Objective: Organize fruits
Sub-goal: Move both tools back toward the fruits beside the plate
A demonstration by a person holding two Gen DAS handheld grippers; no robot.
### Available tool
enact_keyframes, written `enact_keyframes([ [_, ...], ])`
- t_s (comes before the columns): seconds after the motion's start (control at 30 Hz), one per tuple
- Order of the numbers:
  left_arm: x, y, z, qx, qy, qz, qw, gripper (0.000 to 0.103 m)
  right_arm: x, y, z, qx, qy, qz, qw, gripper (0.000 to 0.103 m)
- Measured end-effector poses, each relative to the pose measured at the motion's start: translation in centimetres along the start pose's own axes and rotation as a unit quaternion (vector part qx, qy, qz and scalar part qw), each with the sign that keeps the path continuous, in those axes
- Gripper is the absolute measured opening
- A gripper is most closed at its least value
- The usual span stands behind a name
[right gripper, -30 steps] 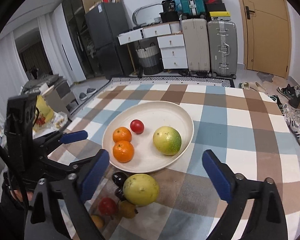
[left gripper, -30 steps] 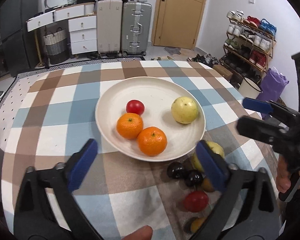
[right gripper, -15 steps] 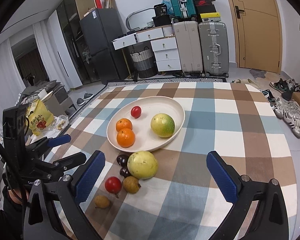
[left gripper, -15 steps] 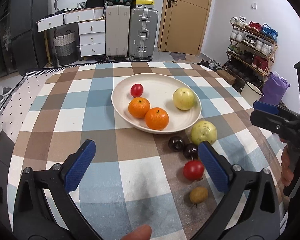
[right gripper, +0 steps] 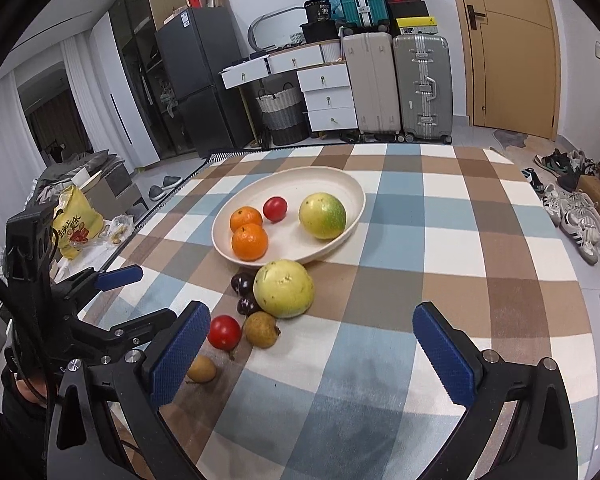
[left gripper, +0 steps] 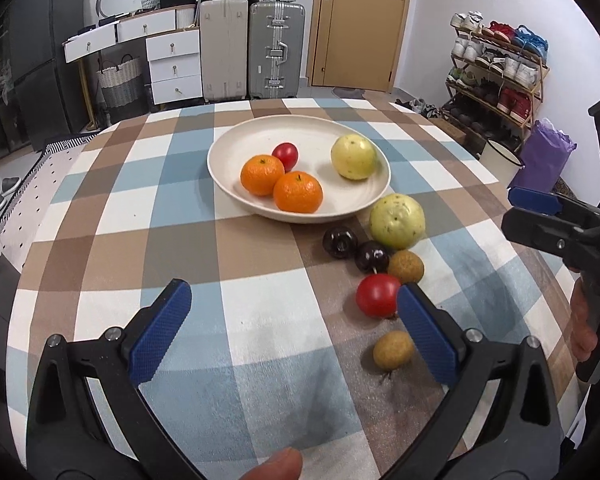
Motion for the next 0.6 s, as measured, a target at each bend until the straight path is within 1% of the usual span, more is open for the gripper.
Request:
enact_keyframes([
  [0.1,-0.7,0.0,0.0,0.002,0.004,0.002,1.0,0.102,-0.8,0.2,-0.2,0.002,0.006,0.001,1.0,0.103],
  [0.23,-1.6,-0.4,-0.3,-0.01,0.015,0.001,0.9998,0.102,-1.9,0.5,-0.7,0.005,0.017,0.004,1.0,0.103],
  [0.3,-2.0,-0.8,-0.3,-0.013,0.015,-0.002,0.9998,0.102,-2.3,0.5,-0.9,0.0,0.02,0.003,1.0,0.103],
  [0.37,-2.3,-1.1,-0.5,-0.017,0.024,-0.009,0.9995,0.102,-2.6,0.5,-1.2,0.0,0.025,0.001,1.0,0.103],
  [0.43,-2.5,-1.3,-0.6,-0.014,0.029,-0.014,0.9994,0.102,-2.9,0.4,-1.3,-0.002,0.027,0.001,1.0,0.103],
  [0.5,-2.9,-1.6,-0.9,-0.023,0.04,-0.015,0.9988,0.102,-3.1,0.3,-1.3,-0.005,0.03,0.003,1.0,0.103],
  [0.6,-3.2,-1.9,-1.0,-0.032,0.041,-0.017,0.9985,0.102,-3.5,0.0,-1.5,-0.013,0.04,0.004,0.999,0.103],
])
Point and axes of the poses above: each gripper's, at about its wrist camera, not at the fingertips, and z roughly against the way its jaws point, y to its left, x to its top, the point moved 5 cm from there along -z, roughly the way its jaws point, and after that the axes turned 4 degrees about -x, right-handed, at the moved point
